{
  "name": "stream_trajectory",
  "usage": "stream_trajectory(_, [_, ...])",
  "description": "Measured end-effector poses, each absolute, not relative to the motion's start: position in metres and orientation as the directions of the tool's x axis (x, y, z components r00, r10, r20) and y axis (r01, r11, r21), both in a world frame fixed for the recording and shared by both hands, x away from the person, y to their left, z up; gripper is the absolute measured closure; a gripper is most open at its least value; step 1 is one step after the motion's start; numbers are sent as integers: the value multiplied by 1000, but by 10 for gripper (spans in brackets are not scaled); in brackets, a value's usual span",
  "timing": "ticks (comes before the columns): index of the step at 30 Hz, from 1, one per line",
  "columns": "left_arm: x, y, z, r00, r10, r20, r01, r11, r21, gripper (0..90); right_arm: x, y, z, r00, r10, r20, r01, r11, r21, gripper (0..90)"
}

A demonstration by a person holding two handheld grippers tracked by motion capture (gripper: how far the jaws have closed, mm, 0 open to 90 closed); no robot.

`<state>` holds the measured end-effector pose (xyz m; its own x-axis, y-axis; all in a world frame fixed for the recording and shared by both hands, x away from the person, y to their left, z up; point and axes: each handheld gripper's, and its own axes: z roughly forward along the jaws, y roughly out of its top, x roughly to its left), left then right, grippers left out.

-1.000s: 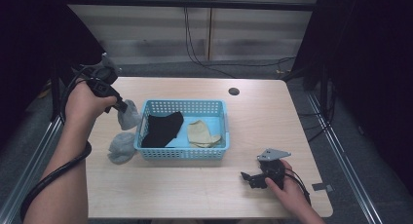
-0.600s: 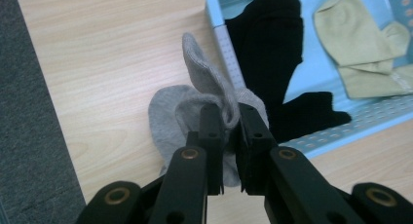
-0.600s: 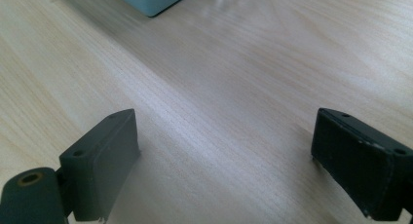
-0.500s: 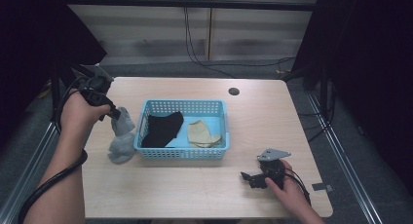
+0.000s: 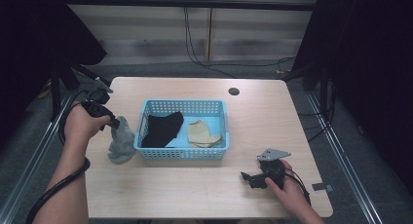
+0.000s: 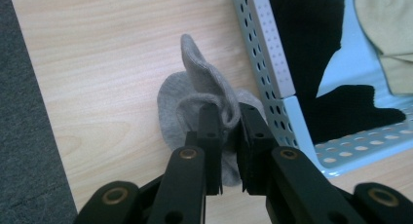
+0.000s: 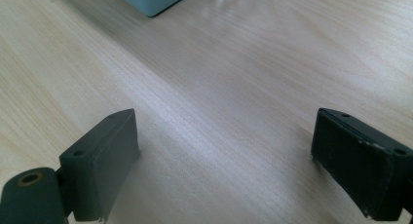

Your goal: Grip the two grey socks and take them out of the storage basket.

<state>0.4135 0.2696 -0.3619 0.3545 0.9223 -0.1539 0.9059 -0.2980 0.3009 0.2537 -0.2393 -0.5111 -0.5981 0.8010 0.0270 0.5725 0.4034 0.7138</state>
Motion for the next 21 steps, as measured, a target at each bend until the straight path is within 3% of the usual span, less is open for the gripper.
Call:
stream_trajectory(10, [402,266,-378,340,932,-126,902,-285,324,516,254,-239,-511,-599,801,25,571,404,715,94])
stream_trajectory(21, [367,261,-390,383,917,-110,877,-323,356,410,254,-239,-511,-595,803,30,578,402,710,93])
